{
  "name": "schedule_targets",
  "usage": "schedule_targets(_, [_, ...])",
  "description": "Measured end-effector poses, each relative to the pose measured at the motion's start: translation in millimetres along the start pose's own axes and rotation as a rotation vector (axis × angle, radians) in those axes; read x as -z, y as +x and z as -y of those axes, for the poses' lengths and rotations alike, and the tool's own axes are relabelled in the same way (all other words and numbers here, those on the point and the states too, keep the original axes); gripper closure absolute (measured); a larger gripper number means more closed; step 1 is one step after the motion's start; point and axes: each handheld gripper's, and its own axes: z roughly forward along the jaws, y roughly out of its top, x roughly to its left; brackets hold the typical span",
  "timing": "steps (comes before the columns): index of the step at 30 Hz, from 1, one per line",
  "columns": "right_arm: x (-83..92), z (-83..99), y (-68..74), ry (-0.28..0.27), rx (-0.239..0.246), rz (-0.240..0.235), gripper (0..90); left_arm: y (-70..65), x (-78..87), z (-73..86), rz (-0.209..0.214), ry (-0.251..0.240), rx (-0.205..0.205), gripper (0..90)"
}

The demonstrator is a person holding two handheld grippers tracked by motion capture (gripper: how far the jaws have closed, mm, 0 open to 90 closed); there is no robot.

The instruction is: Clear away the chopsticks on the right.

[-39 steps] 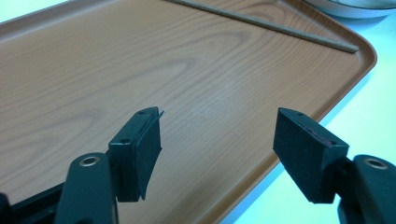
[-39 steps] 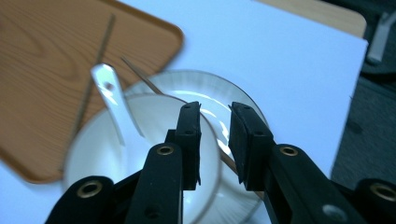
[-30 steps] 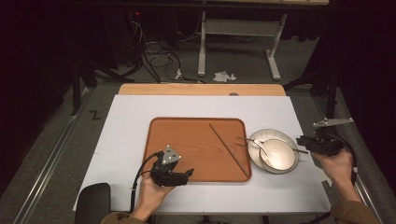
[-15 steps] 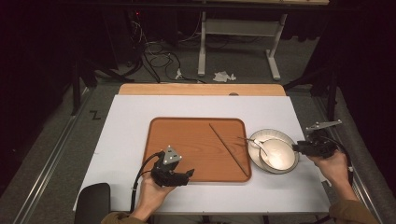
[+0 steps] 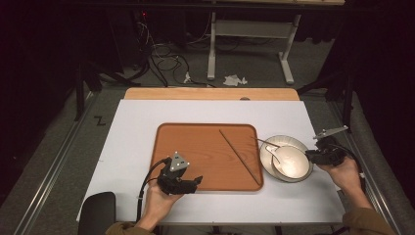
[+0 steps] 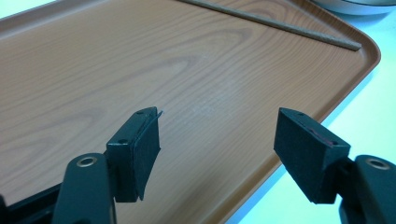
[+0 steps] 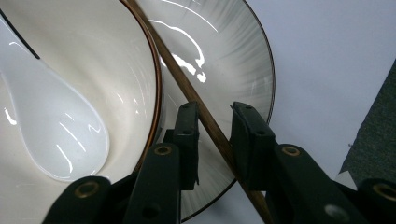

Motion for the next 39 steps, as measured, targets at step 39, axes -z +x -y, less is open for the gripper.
schedule_targets(39, [46.8, 2.7, 13.5, -0.159, -0.067, 0.064, 85.4, 1.6, 0.7, 0.1, 0.006, -0.012, 0.024, 30.1])
